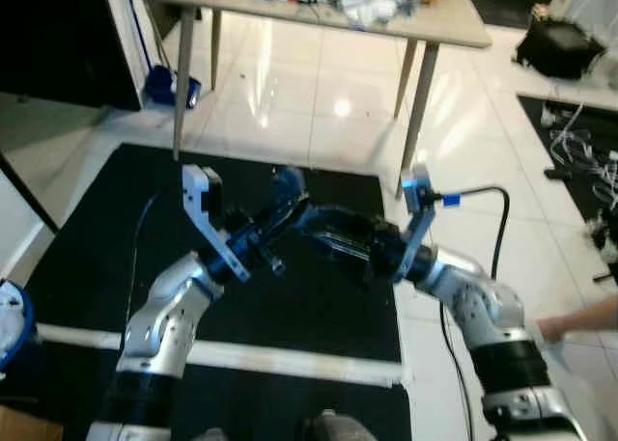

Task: Picking trash to rubbish bin

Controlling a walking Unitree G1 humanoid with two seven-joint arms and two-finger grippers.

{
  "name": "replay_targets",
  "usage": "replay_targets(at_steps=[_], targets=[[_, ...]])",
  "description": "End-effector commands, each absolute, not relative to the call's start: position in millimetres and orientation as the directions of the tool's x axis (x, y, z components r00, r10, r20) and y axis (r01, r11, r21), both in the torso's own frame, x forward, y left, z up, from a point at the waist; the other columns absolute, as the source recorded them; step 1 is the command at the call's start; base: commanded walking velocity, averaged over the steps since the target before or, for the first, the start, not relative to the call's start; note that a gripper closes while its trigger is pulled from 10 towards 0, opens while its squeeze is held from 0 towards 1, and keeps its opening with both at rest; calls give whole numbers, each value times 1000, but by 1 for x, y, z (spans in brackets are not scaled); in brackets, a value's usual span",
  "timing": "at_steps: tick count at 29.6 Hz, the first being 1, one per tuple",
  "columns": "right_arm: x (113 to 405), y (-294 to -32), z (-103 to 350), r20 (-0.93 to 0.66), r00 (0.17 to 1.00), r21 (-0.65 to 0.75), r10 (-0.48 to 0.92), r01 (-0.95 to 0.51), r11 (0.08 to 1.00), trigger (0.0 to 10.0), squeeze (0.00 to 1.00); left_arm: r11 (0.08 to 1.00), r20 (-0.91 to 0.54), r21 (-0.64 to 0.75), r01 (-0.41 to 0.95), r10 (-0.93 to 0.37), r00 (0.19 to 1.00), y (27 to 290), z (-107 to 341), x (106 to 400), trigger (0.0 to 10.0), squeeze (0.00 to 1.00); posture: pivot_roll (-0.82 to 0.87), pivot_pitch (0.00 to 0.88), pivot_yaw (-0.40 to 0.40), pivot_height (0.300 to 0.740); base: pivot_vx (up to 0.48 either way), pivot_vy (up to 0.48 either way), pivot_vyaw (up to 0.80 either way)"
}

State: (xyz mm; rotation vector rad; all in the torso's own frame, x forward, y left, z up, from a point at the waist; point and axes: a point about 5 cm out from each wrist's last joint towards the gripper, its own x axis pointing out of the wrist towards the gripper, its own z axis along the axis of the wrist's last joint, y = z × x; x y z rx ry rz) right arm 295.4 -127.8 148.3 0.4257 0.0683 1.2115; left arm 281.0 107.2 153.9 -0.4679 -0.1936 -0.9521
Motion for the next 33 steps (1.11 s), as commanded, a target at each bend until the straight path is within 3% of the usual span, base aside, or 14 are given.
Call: replay_targets(at_steps=[1, 33], targets=[[296, -130, 149, 165, 371, 345, 914, -890, 299, 10000, 0, 484, 360, -292, 825, -744, 564, 105, 154, 280, 10000, 0, -39, 0, -53, 740, -326, 0, 0], [297, -129, 148, 134, 384, 342, 914, -883, 321, 10000, 0, 484, 365, -308, 819, -734, 572, 107, 154, 281, 10000, 0, -38, 0, -52, 740, -312, 0, -49]])
